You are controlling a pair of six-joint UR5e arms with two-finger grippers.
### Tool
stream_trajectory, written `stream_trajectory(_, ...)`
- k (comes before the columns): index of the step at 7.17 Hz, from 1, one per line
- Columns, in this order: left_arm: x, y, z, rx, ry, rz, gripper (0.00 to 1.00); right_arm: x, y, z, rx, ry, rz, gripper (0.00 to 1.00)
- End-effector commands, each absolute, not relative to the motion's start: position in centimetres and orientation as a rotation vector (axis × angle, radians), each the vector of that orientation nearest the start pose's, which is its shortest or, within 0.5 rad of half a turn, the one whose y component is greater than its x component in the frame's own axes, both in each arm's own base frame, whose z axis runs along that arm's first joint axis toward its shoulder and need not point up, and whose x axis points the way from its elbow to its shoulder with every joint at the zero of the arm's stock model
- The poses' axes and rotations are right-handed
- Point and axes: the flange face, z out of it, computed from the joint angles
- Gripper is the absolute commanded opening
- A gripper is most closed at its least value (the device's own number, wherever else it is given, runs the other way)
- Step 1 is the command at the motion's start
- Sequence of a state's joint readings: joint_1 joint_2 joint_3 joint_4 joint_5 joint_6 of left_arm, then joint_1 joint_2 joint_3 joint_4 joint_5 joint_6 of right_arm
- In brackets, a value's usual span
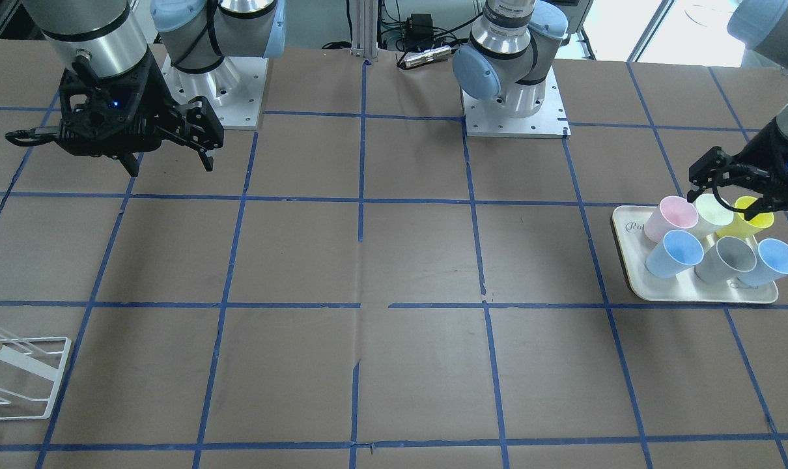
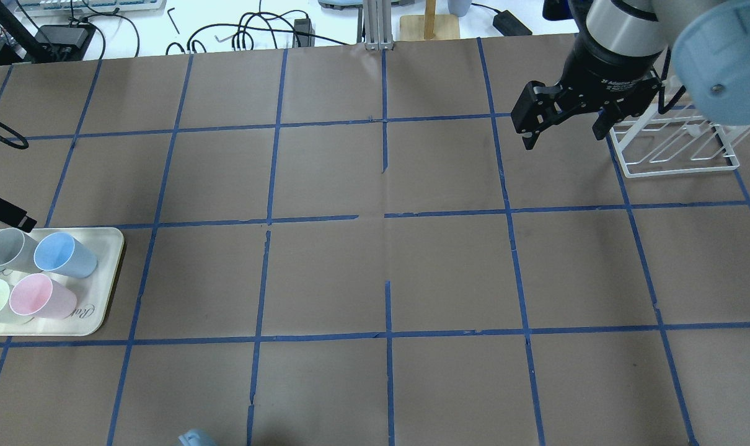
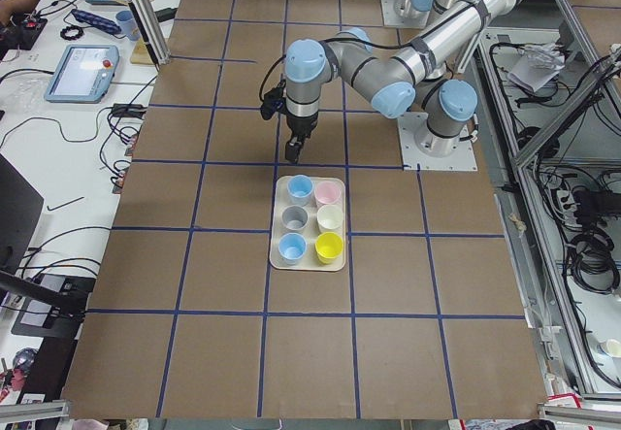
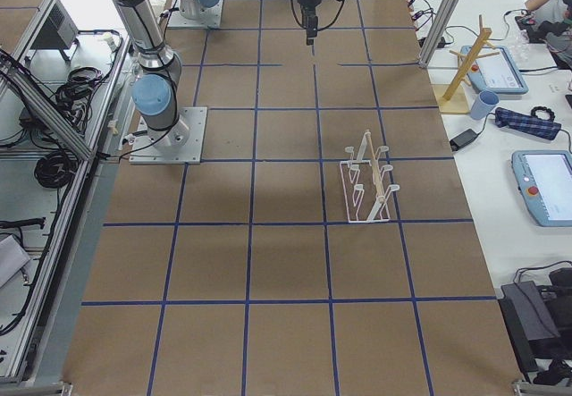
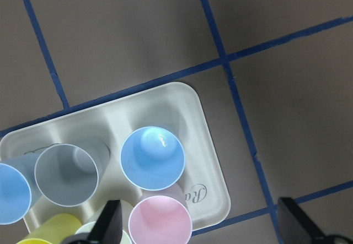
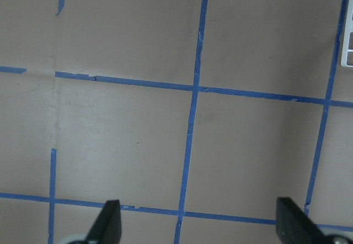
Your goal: Transfer IKEA cup to right arm and place on rack
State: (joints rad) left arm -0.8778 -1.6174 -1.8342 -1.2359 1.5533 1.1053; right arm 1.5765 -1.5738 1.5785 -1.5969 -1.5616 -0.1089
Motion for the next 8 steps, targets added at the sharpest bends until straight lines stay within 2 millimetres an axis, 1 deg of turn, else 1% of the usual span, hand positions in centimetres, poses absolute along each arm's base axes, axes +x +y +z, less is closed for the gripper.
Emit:
stream_trajectory(1,24.7,-47.1,33.7,0.845,3.046,-0.055,1.00,13.7,-49.2,48.8,-0.180,3.128,-0.034,1.00)
stream_trajectory(2,26.0,-47.2,32.0,0.837,3.094,-0.078,1.00,13.6,-49.2,48.8,-0.178,3.128,-0.032,1.00)
stream_trajectory(4,26.7,-47.7,29.8,0.856,3.106,-0.058,1.00,13.7,-49.2,48.8,-0.180,3.128,-0.032,1.00)
stream_trajectory(5,27.0,-48.1,29.1,0.867,3.106,-0.050,1.00,13.7,-49.2,48.8,-0.180,3.128,-0.032,1.00)
stream_trajectory(6,27.3,-48.4,28.4,0.870,3.100,-0.049,0.83,13.7,-49.2,48.8,-0.180,3.128,-0.032,1.00)
stream_trajectory(8,28.0,-49.4,27.2,0.865,3.076,-0.071,0.80,13.6,-49.2,48.8,-0.178,3.128,-0.032,1.00)
